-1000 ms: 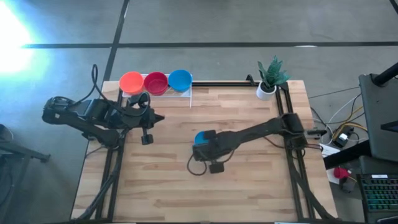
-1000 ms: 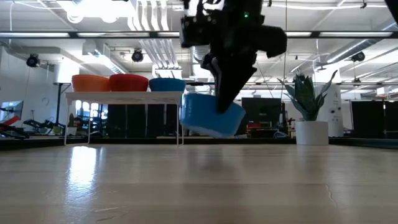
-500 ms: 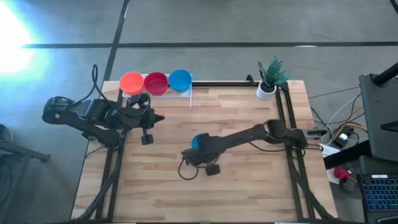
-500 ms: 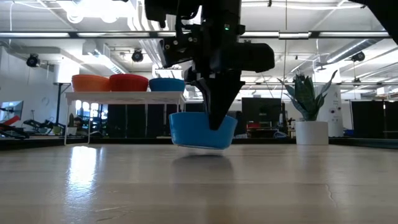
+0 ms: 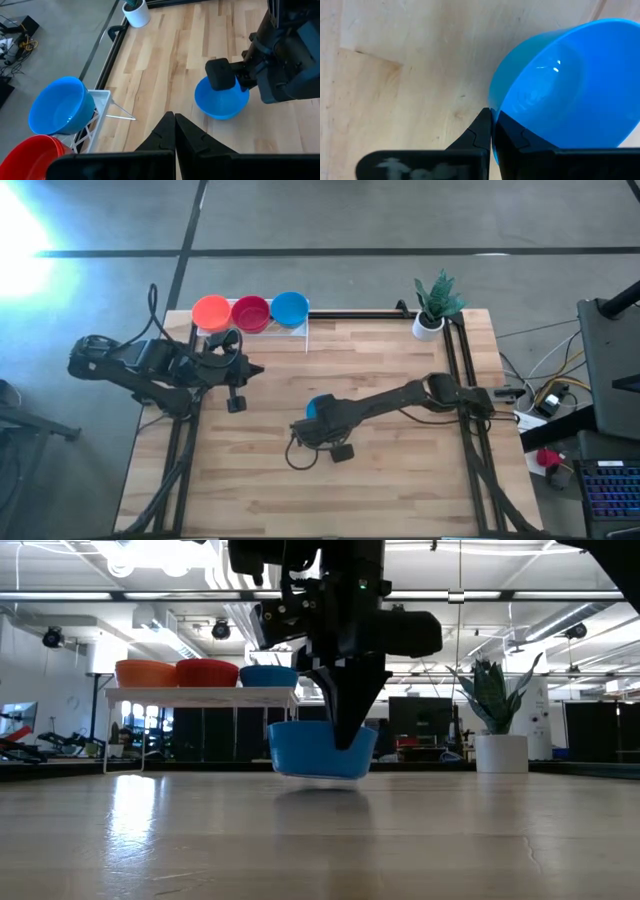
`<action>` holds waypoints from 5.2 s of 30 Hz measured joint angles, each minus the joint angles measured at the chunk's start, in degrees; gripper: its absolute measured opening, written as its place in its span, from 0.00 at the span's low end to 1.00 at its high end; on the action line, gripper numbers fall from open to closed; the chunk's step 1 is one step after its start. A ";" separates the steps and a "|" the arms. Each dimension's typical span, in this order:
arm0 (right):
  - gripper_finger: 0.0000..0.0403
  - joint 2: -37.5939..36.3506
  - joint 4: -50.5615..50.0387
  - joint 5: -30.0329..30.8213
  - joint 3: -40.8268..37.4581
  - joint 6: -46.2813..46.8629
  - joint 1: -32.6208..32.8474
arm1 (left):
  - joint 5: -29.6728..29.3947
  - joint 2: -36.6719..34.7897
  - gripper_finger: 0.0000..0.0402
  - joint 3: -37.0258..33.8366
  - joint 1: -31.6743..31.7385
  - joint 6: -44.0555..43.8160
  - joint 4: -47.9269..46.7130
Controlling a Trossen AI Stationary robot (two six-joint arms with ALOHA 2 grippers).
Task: Pick & Place Mini bowls
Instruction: Stack the blue bowl on top of the blue bowl on the shelf
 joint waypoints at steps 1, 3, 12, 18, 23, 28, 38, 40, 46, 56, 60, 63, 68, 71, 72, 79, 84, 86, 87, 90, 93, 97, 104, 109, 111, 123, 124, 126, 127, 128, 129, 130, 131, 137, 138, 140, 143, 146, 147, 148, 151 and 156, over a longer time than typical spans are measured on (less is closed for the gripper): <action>0.02 0.00 -0.02 0.00 0.00 0.02 0.02 | 0.00 0.00 0.00 0.00 0.00 0.01 -0.04; 0.03 0.00 -0.01 0.00 0.00 0.06 0.02 | 0.00 0.00 0.00 0.00 0.00 -0.01 -0.06; 0.19 -0.01 0.31 0.06 -0.02 -0.74 0.42 | 0.00 0.00 0.00 0.00 0.00 0.00 -0.01; 0.23 -0.27 -3.67 0.16 3.93 0.81 0.58 | 0.00 0.06 0.00 0.00 -0.03 0.78 0.20; 0.21 -2.53 -5.26 0.25 8.20 -0.71 2.43 | 0.00 1.15 0.00 -0.02 -0.73 3.20 0.53; 0.18 -6.88 -6.27 3.03 11.35 -0.83 4.98 | 0.17 3.67 0.00 -0.20 -0.83 3.73 0.93; 0.13 -16.56 -6.29 7.84 8.70 6.50 11.48 | 3.81 9.94 0.00 -4.94 -0.97 6.82 8.82; 0.12 -18.44 -6.25 7.82 7.11 8.58 13.06 | 4.43 11.20 0.00 -5.62 -0.98 7.40 10.36; 0.08 -23.83 -6.01 12.86 2.76 14.41 17.71 | 4.64 13.74 0.00 -8.32 -0.98 7.95 15.67; 0.07 -27.71 -6.04 15.58 1.03 19.07 22.00 | 4.81 18.32 0.01 -8.55 -0.98 6.25 19.46; 0.07 -27.83 -6.09 15.65 1.18 18.25 22.53 | 4.79 20.46 0.05 -8.55 -0.98 7.66 20.44; 0.07 -27.98 -6.23 15.66 1.02 18.28 22.53 | 4.76 22.19 0.11 -8.52 -0.98 7.67 21.83; 0.07 -27.98 -6.26 15.65 0.96 18.08 22.53 | 4.76 25.12 0.17 -8.52 -0.98 7.64 22.57; 0.07 -27.98 -6.47 15.63 0.96 18.03 22.53 | 4.76 27.25 0.18 -8.52 -0.96 7.62 22.61; 0.07 -27.98 -6.47 15.63 0.96 18.03 22.53 | 4.76 28.06 0.18 -8.52 -0.96 7.62 22.62; 0.07 -28.04 -6.46 15.61 0.96 18.12 22.53 | 3.81 33.23 0.18 -8.51 0.22 3.04 25.98; 0.07 -28.04 -6.40 15.61 0.85 18.25 22.53 | 3.58 36.26 0.18 -8.41 2.49 -2.63 26.31; 0.07 -28.04 -6.37 15.61 0.85 18.25 22.53 | 3.40 36.96 0.18 -8.41 3.75 -6.58 26.39; 0.07 -28.04 -6.38 15.59 0.85 18.25 22.53 | 3.33 37.30 0.18 -8.41 4.41 -8.64 26.46; 0.07 -28.04 -6.37 15.60 0.85 18.05 22.51 | 3.26 37.85 0.18 -8.41 6.36 -13.49 26.44; 0.07 -28.04 -6.38 15.58 0.85 18.07 22.51 | 3.29 38.05 0.18 -8.41 8.08 -17.10 26.65; 0.07 -28.04 -6.32 15.58 0.85 18.07 22.51 | 5.71 38.18 0.18 -8.41 9.48 -19.79 26.94; 0.07 -28.04 -6.23 15.57 0.85 18.05 22.51 | 8.09 38.18 0.18 -8.41 9.66 -20.41 28.80; 0.07 -28.04 -6.20 15.58 0.85 18.07 22.51 | 8.11 38.56 0.18 -8.44 9.66 -21.08 28.96; 0.07 -28.04 -6.16 15.58 0.85 18.07 22.51 | 8.15 39.18 0.18 -8.94 9.66 -21.61 29.06; 0.07 -28.04 -6.03 15.58 0.81 18.07 22.49 | 11.68 40.79 0.18 -10.27 9.81 -22.56 32.05; 0.07 -28.04 -6.03 15.58 0.81 18.07 22.49 | 11.74 40.79 0.18 -10.36 9.81 -22.56 32.07; 0.07 -28.04 -6.03 15.58 0.81 18.07 22.49 | 11.85 40.79 0.18 -10.91 9.81 -22.62 32.59; 0.07 -28.04 -6.03 15.58 0.81 18.07 22.49 | 11.87 40.79 0.18 -11.32 9.81 -22.76 32.96; 0.07 -28.04 -6.03 15.58 0.81 18.06 22.49 | 11.87 40.79 0.18 -11.70 9.81 -23.01 33.08; 0.07 -28.04 -6.03 15.58 0.81 18.06 22.49 | 11.89 40.81 0.18 -12.14 9.81 -23.48 33.44; 0.07 -28.04 -6.03 15.58 0.81 18.05 22.49 | 11.91 40.81 0.18 -12.52 9.81 -24.01 33.55; 0.07 -28.04 -6.01 15.58 0.81 18.05 22.49 | 11.91 40.81 0.18 -12.93 9.81 -24.47 33.82; 0.07 -28.04 -6.01 15.61 0.81 18.05 22.49 | 14.34 40.81 0.17 -14.94 9.92 -24.59 35.55; 0.07 -28.04 -6.01 15.61 0.81 18.05 22.49 | 14.72 40.82 0.15 -15.07 9.94 -24.55 35.52; 0.07 -28.04 -5.97 15.61 0.81 18.05 22.49 | 15.04 40.96 0.10 -15.21 9.94 -24.55 35.62; 0.07 -28.02 -5.82 15.63 0.81 18.07 22.49 | 15.24 40.83 0.02 -15.13 9.97 -24.53 36.32; 0.07 -28.02 -5.81 15.63 0.81 18.05 22.49 | 15.47 40.83 0.01 -14.96 10.01 -24.27 36.13; 0.07 -28.02 -5.81 15.63 0.81 18.06 22.49 | 15.64 40.82 0.01 -14.72 10.01 -24.06 35.89; 0.07 -28.02 -5.80 15.63 0.81 18.06 22.49 | 16.24 40.68 0.01 -14.50 10.05 -23.35 35.83; 0.07 -28.02 -5.79 15.63 0.81 18.07 22.49 | 18.21 39.93 0.00 -13.00 10.21 -21.01 34.95; 0.07 -28.02 -5.75 15.63 0.81 18.07 22.49 | 19.40 36.80 0.00 -9.08 10.83 -18.08 29.09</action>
